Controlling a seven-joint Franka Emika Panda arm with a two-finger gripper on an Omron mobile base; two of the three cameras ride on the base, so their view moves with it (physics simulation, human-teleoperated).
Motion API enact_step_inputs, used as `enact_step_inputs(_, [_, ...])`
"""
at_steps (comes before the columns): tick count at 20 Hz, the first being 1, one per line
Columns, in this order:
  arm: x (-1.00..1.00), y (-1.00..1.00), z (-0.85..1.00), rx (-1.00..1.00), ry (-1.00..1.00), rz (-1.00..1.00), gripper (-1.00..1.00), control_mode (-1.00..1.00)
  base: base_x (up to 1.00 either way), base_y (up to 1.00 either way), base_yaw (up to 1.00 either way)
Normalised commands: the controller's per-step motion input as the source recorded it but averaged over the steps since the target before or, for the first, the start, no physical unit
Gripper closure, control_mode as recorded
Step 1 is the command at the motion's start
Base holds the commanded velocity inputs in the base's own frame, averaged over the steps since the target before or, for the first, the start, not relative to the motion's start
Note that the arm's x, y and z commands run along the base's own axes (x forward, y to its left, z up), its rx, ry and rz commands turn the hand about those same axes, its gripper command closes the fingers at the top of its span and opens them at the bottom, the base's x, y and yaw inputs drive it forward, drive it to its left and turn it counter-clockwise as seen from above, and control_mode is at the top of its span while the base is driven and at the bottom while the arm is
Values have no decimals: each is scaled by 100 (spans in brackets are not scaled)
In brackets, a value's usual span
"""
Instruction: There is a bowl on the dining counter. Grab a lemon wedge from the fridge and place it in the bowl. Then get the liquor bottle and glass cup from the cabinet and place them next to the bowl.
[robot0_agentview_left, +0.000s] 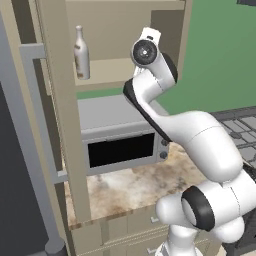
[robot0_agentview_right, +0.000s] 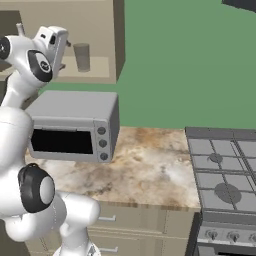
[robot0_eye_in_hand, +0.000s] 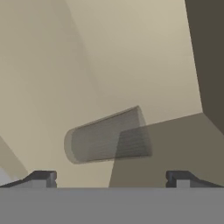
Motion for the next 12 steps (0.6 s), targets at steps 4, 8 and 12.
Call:
enact_step_inputs(4, [41, 0, 0, -1, 0, 0, -100, -100, 0, 0, 0])
enact_step_inputs(8, [37, 0, 0, 0, 2, 0, -100, -100, 0, 0, 0])
enact_step_inputs(12, [42, 0, 0, 0, 5, 0, -100, -100, 0, 0, 0])
